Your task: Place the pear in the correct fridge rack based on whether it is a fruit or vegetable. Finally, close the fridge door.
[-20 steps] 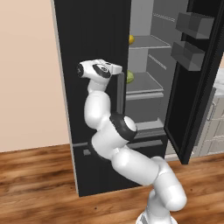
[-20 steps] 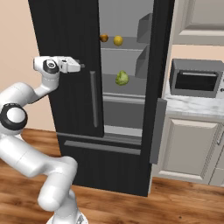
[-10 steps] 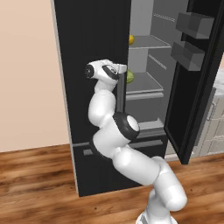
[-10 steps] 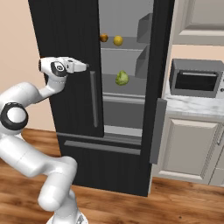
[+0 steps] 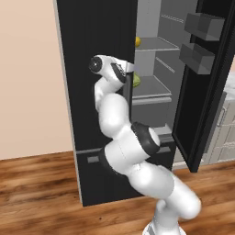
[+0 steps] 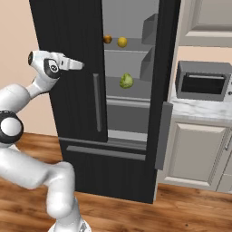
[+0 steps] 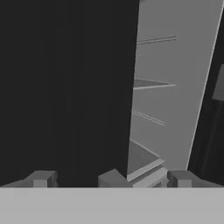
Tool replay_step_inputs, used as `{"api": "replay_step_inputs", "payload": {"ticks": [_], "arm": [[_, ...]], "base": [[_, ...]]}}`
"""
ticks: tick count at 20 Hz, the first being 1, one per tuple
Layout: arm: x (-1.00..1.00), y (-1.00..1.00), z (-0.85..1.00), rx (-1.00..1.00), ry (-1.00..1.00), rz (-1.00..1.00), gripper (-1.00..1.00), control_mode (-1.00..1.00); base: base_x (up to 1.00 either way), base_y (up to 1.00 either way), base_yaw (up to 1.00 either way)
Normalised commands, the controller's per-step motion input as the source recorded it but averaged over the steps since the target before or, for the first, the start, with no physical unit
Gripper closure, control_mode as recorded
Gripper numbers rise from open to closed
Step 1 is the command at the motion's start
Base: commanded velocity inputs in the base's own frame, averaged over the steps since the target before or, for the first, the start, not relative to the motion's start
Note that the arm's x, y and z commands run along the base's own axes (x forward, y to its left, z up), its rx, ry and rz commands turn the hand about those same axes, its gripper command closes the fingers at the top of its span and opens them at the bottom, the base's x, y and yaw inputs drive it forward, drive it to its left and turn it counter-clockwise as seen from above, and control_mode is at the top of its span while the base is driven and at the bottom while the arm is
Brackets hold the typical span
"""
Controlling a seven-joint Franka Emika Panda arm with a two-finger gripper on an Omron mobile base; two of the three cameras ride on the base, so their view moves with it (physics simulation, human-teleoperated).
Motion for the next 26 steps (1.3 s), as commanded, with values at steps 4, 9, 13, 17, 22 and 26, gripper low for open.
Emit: {"api": "replay_step_inputs", "payload": {"ticks": [4,9,13,17,22,26], "arm": [[-1.00,-0.01,0.44,0.05,0.00,0.28,-1.00,-1.00],[-1.00,-0.39,-0.11,0.01,0.02,0.27,-1.00,-1.00],[-1.00,-0.43,-0.40,0.00,0.15,0.21,-1.00,-1.00],[-1.00,-0.33,-0.39,0.00,0.25,0.14,-1.00,-1.00],[-1.00,-0.07,-0.40,0.00,0.27,0.06,-1.00,-1.00],[-1.00,-0.04,-0.14,0.00,0.16,0.04,-1.00,-1.00]], "base": [[0.00,0.00,0.00],[0.00,0.00,0.00],[0.00,0.00,0.00],[0.00,0.00,0.00],[0.00,0.00,0.00],[0.00,0.00,0.00]]}}
